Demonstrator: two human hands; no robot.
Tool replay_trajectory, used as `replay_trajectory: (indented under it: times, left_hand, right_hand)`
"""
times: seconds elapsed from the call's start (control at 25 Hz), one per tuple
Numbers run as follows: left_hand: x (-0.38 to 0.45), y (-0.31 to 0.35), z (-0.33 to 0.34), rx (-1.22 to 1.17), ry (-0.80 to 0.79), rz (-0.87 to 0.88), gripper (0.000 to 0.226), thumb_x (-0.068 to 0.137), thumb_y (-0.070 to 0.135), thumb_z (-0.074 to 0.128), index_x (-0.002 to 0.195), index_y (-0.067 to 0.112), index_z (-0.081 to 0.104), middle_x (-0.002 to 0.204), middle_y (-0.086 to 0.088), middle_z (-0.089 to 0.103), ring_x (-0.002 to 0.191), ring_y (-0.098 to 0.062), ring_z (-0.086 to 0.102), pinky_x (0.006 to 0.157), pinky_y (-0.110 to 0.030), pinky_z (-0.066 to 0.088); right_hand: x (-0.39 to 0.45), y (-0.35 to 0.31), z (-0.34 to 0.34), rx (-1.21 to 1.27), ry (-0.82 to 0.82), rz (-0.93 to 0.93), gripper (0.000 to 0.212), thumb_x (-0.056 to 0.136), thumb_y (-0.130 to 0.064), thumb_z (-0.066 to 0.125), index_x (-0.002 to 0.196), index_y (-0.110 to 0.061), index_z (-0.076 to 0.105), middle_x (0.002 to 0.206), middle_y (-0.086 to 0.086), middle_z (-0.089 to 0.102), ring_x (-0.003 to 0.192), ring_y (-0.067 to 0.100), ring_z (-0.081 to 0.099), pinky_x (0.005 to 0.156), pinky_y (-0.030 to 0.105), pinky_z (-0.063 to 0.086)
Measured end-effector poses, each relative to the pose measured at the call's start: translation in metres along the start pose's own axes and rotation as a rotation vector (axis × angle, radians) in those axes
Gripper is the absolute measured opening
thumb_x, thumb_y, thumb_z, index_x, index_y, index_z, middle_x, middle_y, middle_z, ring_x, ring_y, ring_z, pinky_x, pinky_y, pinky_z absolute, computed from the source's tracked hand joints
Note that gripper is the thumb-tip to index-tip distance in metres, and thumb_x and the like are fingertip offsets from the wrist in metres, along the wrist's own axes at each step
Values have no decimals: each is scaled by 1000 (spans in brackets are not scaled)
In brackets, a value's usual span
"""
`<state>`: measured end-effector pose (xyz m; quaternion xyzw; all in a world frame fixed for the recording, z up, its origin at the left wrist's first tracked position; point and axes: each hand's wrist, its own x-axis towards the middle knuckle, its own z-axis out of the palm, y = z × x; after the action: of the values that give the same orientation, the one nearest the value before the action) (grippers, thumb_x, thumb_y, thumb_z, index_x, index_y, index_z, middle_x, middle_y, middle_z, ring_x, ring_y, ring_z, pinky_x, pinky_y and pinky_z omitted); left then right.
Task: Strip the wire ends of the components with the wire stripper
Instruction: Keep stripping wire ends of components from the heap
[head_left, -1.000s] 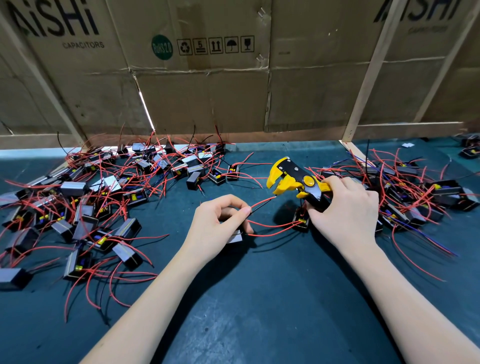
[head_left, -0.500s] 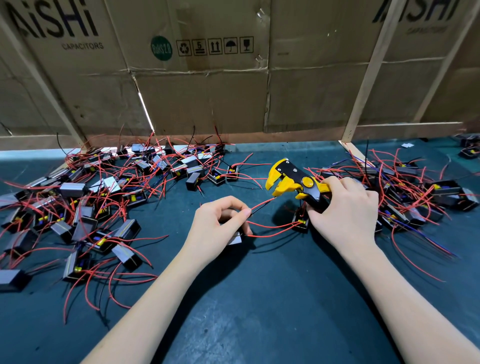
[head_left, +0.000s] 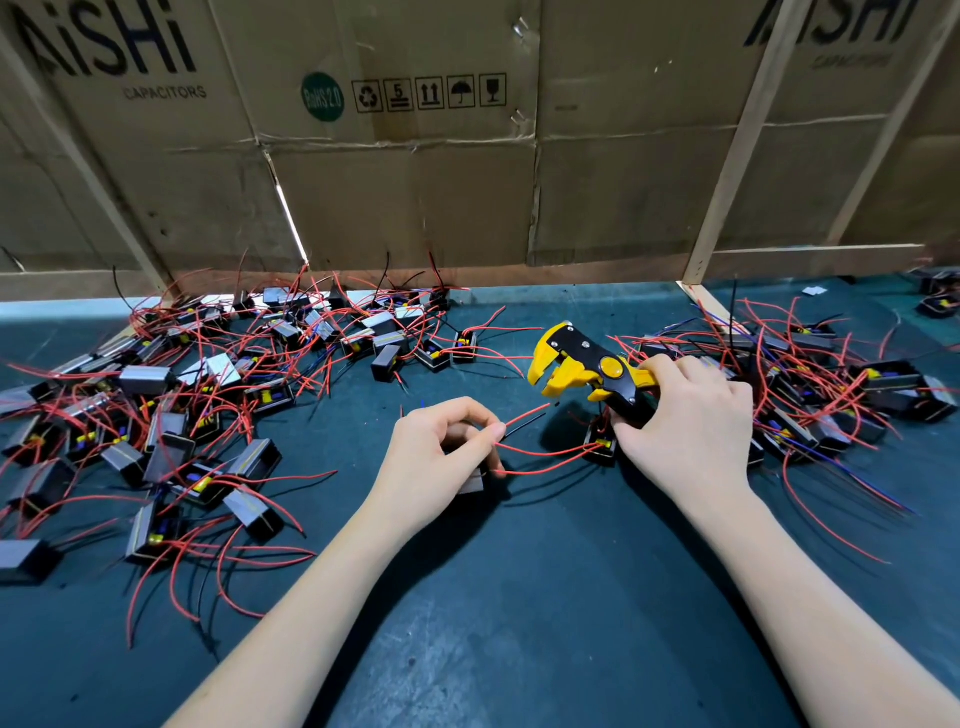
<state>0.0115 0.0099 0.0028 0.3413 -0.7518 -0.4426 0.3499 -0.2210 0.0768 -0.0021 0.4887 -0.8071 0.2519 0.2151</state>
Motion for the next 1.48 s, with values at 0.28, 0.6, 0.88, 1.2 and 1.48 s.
replay_trajectory:
  times: [0.28,0.6,0.88,1.2,1.48]
  left_hand:
    - [-2,2,2,31,-24,-26,13,94,24,63,81,23,65,63,-1,71,66,-25,67,74,-48,56]
    - [-3,2,5,78,-42,-28,14,94,24,64,80,25,64,63,0,71,70,-25,68,75,-55,57]
    - [-3,2,4,81,-23,-20,14,94,24,64,80,25,65,63,0,71,60,-11,62,69,-52,55]
    - [-4,5,4,109,34,19,15,95,18,60,81,19,63,60,5,70,58,-12,56,59,-29,43]
    - [-3,4,6,79,102,22,17,95,16,59,79,20,60,58,4,70,60,-32,57,53,-34,43]
  right_hand:
    - [-1,0,1,2,-3,-12,42,67,-39,77,99,-15,65,89,6,62,92,32,59,78,39,31]
    - [-1,0,1,-11,-24,-25,42,67,-38,76,100,-15,64,89,6,62,92,32,58,77,39,30]
    - [0,1,1,-7,-26,-8,44,68,-42,76,101,-15,64,90,6,62,94,32,58,79,39,30]
    - [0,-1,-3,-44,27,-27,44,64,-35,79,97,-10,65,87,11,62,89,34,58,77,41,32]
    - [0,-1,-8,-84,41,-75,50,55,-28,81,98,-7,65,89,13,62,87,35,57,79,42,35]
